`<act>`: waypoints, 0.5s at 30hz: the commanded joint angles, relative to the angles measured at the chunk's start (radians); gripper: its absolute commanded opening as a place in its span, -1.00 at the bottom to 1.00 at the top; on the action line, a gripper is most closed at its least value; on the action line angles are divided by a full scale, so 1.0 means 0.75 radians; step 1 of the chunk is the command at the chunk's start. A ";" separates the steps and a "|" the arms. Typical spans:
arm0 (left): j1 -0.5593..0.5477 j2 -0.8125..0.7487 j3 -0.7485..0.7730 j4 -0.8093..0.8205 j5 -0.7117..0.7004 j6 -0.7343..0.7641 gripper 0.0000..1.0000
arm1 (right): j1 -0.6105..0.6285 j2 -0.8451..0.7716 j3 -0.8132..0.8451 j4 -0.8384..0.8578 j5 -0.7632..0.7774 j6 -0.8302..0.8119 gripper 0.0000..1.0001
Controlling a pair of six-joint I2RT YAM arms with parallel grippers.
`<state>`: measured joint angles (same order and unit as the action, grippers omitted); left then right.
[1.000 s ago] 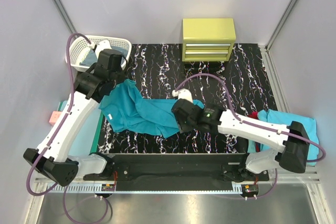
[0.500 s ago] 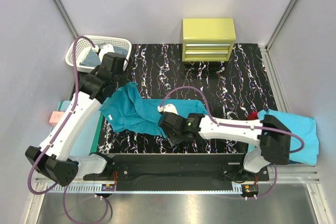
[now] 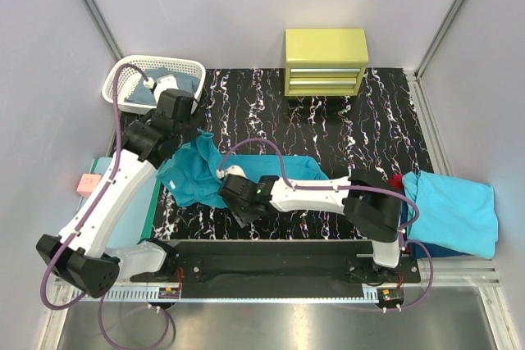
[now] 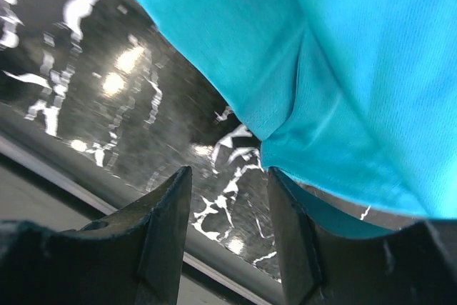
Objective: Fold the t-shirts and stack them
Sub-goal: Flatten the tshirt out
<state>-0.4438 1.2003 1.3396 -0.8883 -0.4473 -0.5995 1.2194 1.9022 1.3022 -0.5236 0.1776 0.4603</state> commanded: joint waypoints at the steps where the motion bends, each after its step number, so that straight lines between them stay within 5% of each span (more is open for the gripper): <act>1: 0.005 -0.056 -0.015 0.041 0.022 0.012 -1.00 | 0.014 0.002 0.082 0.044 0.007 -0.043 0.08; 15: 0.003 -0.068 -0.033 0.039 0.040 0.020 -1.00 | 0.012 0.024 0.074 0.013 0.115 -0.027 -0.07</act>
<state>-0.4438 1.1774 1.3174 -0.8886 -0.4397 -0.5991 1.2198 1.9076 1.3350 -0.5137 0.2153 0.4408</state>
